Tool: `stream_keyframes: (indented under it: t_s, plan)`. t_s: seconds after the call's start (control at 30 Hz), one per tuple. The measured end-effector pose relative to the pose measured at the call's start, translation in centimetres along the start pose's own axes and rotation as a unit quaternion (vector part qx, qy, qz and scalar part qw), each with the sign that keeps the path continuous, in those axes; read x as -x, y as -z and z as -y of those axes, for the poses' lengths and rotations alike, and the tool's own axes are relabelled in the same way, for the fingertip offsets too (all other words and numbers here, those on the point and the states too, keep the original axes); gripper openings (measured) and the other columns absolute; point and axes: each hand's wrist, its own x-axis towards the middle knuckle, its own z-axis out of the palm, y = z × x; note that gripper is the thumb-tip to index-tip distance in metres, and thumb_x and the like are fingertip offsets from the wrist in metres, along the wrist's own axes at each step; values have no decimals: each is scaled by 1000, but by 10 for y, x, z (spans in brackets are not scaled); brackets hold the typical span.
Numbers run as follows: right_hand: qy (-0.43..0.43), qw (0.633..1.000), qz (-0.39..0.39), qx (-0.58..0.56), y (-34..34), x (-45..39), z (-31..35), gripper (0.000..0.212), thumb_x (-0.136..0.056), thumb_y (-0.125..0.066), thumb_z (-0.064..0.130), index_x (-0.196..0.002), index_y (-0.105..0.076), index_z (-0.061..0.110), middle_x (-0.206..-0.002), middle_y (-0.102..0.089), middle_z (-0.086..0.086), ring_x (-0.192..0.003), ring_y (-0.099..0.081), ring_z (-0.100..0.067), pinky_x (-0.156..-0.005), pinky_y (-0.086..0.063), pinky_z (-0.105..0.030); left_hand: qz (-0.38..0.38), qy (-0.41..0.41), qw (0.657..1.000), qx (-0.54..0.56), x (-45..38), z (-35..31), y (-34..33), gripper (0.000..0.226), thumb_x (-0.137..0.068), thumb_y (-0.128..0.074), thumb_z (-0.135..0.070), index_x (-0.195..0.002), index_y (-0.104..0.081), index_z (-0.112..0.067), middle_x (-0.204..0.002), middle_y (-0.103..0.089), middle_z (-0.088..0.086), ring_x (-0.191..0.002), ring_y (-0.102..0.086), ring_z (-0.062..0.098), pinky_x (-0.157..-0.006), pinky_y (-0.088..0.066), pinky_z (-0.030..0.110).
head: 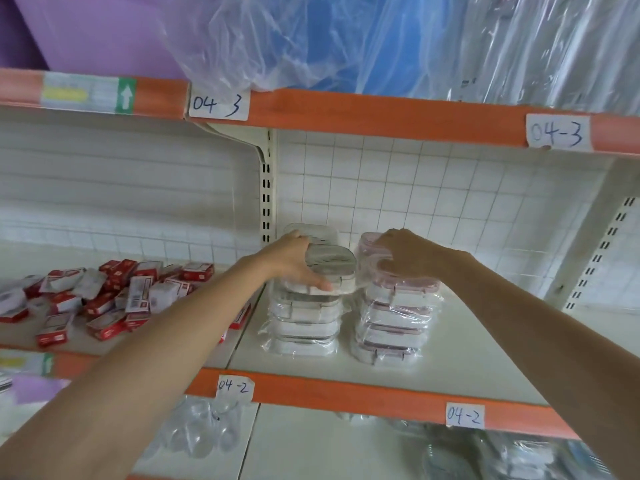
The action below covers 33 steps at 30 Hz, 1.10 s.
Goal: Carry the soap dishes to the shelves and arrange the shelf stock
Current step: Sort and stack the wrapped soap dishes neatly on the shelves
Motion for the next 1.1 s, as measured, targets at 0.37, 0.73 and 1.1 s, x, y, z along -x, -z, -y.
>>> stream_keyframes:
  t_s: [0.37, 0.73, 1.1]
  plan:
    - [-54, 997, 50, -26, -16, 11, -11, 34, -101, -39, 33, -95, -62, 8, -100, -61, -12, -95, -58, -26, -86, -44, -32, 74, 4, 997, -30, -5, 16, 10, 91, -71, -78, -50, -145, -36, -18, -146, -42, 1, -127, -44, 20, -104, -35, 31]
    - [20, 997, -18, -73, -6, 43, -11, 25, -98, -47, 29, -114, -63, 17, -108, -59, -5, -98, -55, -23, -84, -40, -28, 21, -55, 985, -163, 23, -20, 15, 99, -75, -68, -61, -151, -24, -15, -152, -31, 3, -138, -31, 21, -112, -31, 38]
    - [66, 996, -54, 26, -30, 158, -34, 53, -94, -51, 39, -138, -41, 11, -137, -41, -6, -124, -37, -22, -102, -37, -38, -44, -128, 981, -138, 88, -125, -49, 51, -88, -63, -39, -129, -52, -10, -127, -52, 3, -119, -48, 20, -96, -42, 31]
